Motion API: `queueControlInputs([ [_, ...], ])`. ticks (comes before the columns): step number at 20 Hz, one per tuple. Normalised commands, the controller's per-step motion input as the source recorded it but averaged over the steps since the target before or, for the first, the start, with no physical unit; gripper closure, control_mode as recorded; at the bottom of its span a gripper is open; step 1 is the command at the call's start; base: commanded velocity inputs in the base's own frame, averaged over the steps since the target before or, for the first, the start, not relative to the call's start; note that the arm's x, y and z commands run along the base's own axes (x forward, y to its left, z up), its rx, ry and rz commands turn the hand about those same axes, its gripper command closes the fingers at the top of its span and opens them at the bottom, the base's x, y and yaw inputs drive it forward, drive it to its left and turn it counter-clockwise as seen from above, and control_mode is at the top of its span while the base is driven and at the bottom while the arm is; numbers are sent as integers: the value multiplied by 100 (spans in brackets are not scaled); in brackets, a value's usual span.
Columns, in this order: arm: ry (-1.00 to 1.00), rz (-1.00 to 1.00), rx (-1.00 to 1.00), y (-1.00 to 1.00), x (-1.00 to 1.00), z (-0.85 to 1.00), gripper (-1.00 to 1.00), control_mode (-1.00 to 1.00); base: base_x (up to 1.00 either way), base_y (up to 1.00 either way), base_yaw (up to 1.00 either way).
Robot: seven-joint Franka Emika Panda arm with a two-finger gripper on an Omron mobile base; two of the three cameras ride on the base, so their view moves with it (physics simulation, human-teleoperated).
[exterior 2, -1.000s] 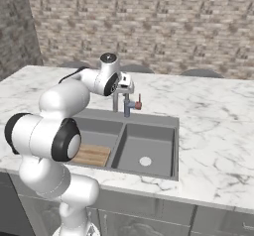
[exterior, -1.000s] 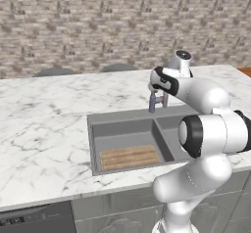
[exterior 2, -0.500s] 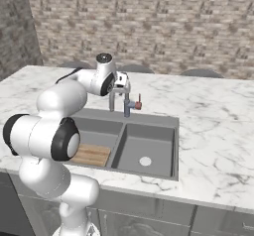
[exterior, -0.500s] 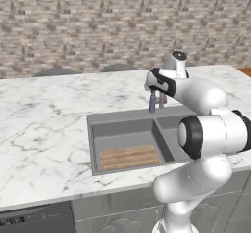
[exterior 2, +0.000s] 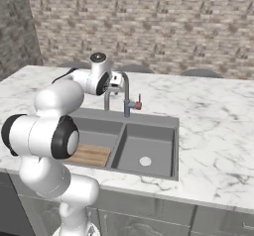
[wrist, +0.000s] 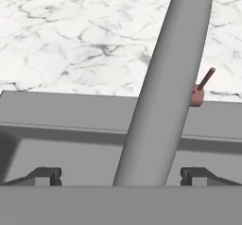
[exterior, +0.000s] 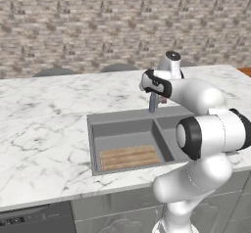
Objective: Turn on the sink faucet with hot water and rinse the cutting board for ten seconds, then turn off the faucet. Push the cutting board to reach the water if necessary.
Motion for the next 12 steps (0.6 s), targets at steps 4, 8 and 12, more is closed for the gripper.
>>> queueControlInputs([
  [4, 0, -2, 0, 31, 8, -6, -100, -100, 0, 0, 0],
  [8, 0, -2, 0, 30, 13, -7, -100, -100, 0, 0, 0],
  [12, 0, -3, 0, 30, 14, -4, -100, -100, 0, 0, 0],
])
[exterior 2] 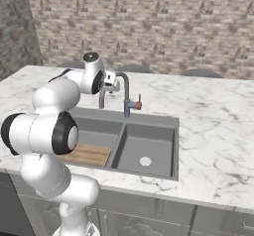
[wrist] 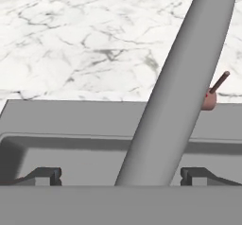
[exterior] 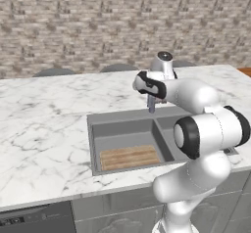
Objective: Turn on the sink faucet with hot water and rinse the cutting board for ten seconds, then turn off the faucet. Push the cutting board to reach the water if necessary.
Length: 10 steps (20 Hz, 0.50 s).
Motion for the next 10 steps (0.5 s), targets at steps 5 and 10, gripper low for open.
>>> queueControlInputs([
  [5, 0, -4, 0, 29, 12, -4, -100, -100, 0, 0, 0],
  [10, 0, -3, 0, 28, 15, -5, -100, -100, 0, 0, 0],
])
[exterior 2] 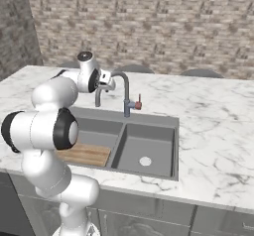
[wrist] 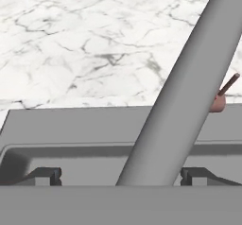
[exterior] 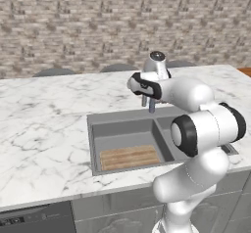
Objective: Turn on the sink faucet with hot water and rinse the cutting board for ten seconds, then turn off the faucet. Push the cutting board to reach the water if necessary.
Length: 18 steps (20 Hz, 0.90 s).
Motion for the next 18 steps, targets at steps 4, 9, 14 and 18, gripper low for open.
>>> queueControlInputs([
  [4, 0, -3, 0, 28, 16, -5, -100, -100, 0, 0, 0],
  [9, 0, -3, 0, 26, 13, -5, -100, -100, 0, 0, 0],
  [14, 0, -2, 0, 25, 15, -3, -100, -100, 0, 0, 0],
  [18, 0, -2, 0, 22, 14, -2, -100, -100, 0, 0, 0],
])
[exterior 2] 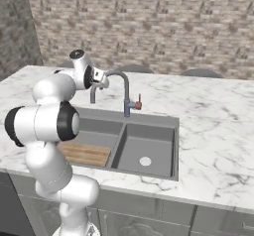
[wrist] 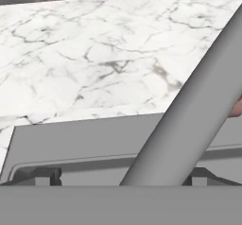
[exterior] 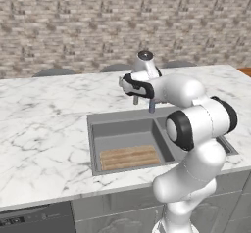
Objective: Turn on the sink faucet with hot water and rinse the cutting board for ten seconds, then turn off the faucet. Push the cutting board to reach the water if necessary.
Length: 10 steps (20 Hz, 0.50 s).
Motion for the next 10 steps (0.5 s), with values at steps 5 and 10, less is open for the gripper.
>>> queueControlInputs([
  [5, 0, -1, 0, 23, 15, -6, -100, -100, 0, 0, 0],
  [10, 0, 0, 0, 8, 1, 0, -100, -100, 0, 0, 0],
])
